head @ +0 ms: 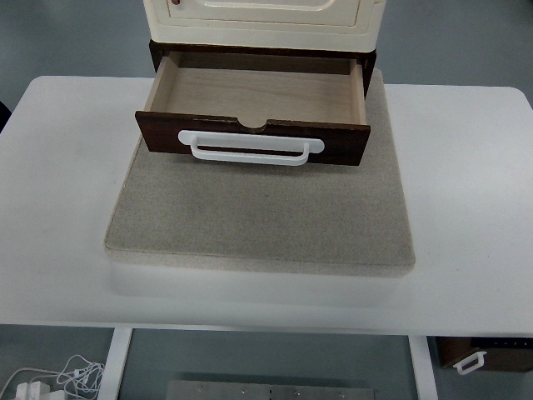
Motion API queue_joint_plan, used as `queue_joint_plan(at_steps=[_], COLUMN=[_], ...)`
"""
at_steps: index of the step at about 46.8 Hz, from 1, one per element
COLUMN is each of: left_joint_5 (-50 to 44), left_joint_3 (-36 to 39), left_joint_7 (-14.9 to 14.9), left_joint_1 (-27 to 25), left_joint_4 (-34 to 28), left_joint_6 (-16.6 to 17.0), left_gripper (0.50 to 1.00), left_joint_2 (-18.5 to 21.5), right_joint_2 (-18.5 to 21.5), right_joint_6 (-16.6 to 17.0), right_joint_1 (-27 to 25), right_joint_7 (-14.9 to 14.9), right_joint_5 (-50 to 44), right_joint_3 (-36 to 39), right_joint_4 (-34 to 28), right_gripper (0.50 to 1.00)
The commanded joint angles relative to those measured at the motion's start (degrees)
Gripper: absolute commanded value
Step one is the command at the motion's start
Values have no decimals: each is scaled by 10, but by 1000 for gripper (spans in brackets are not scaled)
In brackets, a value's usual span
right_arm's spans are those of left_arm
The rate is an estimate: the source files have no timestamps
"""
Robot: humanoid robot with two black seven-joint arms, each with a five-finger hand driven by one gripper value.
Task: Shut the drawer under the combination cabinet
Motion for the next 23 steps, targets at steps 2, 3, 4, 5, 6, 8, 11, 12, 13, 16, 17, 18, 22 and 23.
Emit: queue_joint_plan(at_steps=[2,3,4,5,6,8,11,12,13,16,17,18,22,23], left_joint_5=[23,29,35,41,48,59,71,75,78,89,93,97,112,114], left_joint_3=[15,20,24,26,28,31,37,40,42,50,53,58,81,86], left_joint_7=[1,1,1,1,1,2,3,3,3,4,4,4,6,9], left_joint_1=[0,0,0,0,0,0,0,0,0,0,0,0,0,0], left_joint_4=[-25,-30,-34,-37,-40,-46,-50,-51,-53,-65,-70,-77,-104,-111], left_joint_6=[-2,-3,-7,-9,-11,-15,-25,-28,-31,-32,-32,-32,-32,-33], left_gripper=[996,996,996,996,996,996,996,996,996,996,996,996,996,996], left_joint_2=[5,8,9,10,11,13,12,12,11,11,11,11,12,13], right_joint_2=[0,0,0,0,0,0,0,0,0,0,0,0,0,0], right_joint_6=[0,0,0,0,0,0,0,0,0,0,0,0,0,0], right_joint_1=[0,0,0,0,0,0,0,0,0,0,0,0,0,0], right_joint_7=[0,0,0,0,0,0,0,0,0,0,0,0,0,0], right_joint_5=[0,0,-1,0,-1,-1,-1,-1,-1,0,-1,0,-1,0], right_joint_3=[0,0,0,0,0,0,0,0,0,0,0,0,0,0], right_joint_4=[0,0,0,0,0,0,0,0,0,0,0,0,0,0], right_gripper=[952,952,952,952,952,952,952,952,952,952,952,952,952,952])
